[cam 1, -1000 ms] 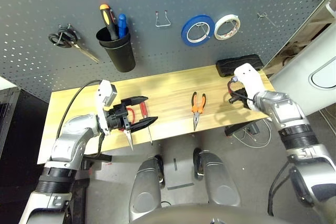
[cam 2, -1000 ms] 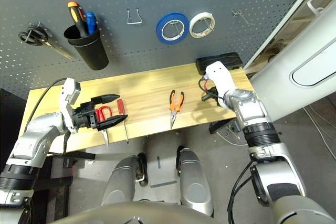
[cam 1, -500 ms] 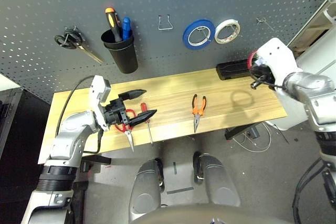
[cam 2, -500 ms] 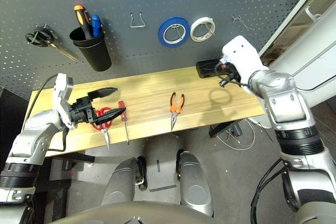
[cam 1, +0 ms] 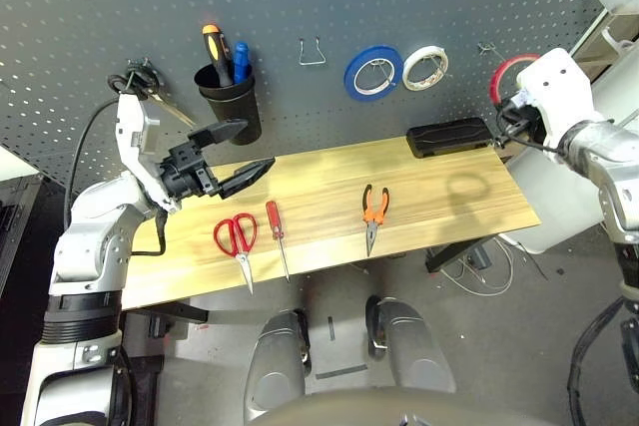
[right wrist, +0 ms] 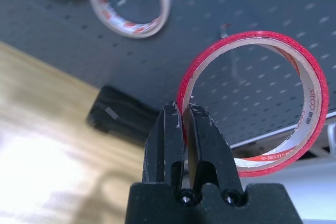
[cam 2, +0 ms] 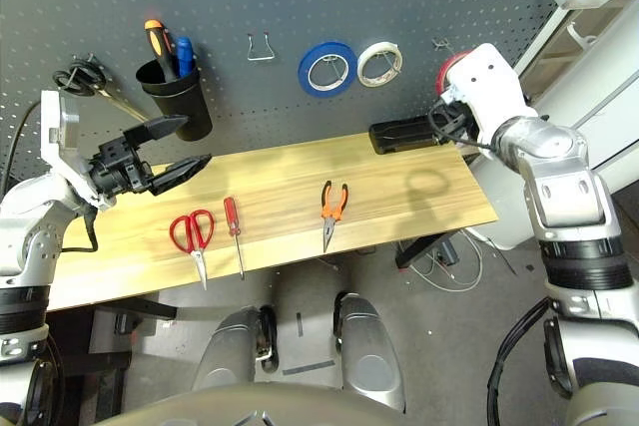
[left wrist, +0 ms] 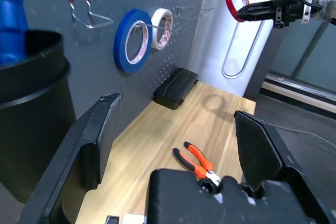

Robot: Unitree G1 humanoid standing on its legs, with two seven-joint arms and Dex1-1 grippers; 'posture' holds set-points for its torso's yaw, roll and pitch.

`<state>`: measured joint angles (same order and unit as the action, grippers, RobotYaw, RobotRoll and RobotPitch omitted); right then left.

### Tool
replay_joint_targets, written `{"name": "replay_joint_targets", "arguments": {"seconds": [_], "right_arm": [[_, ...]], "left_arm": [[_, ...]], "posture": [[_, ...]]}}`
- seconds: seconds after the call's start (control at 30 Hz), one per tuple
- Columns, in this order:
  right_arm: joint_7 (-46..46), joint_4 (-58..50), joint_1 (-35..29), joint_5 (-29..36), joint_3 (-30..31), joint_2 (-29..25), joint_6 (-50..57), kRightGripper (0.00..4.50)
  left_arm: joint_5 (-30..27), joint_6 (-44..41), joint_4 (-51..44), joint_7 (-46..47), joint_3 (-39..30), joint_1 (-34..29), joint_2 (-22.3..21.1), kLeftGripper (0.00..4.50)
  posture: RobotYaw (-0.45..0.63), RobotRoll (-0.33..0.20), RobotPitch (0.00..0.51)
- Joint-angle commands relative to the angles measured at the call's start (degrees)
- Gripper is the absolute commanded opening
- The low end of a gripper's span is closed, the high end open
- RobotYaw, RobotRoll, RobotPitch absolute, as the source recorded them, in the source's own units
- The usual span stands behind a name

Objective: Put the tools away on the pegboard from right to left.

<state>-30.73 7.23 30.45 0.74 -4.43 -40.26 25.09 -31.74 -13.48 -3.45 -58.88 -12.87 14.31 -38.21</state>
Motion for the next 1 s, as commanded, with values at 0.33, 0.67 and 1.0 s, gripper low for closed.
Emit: {"name": "replay_joint_targets", "arguments": {"seconds": [0.33, 0.67, 1.0], "right_arm": [[1.17, 34.78, 16.12, -4.25, 3.42, 3.85, -20.43, 0.07], [5.66, 60.63, 26.73, -6.92, 4.65, 9.65, -30.09, 0.81], [0.47, 55.91, 24.89, -2.93, 1.54, 8.43, -31.13, 4.44]], "left_arm": [[-0.24, -4.82, -6.08, 5.12, 1.51, 0.03, 0.50, 4.50], [-1.02, -9.55, -11.24, 8.72, 2.78, 0.27, 1.58, 4.50], [-1.23, -9.98, -10.91, 8.20, 3.04, 0.45, 1.62, 4.50]], "posture": [[-0.06, 0.000, 0.074], [-0.06, 0.000, 0.081], [-0.07, 0.000, 0.088]]}}
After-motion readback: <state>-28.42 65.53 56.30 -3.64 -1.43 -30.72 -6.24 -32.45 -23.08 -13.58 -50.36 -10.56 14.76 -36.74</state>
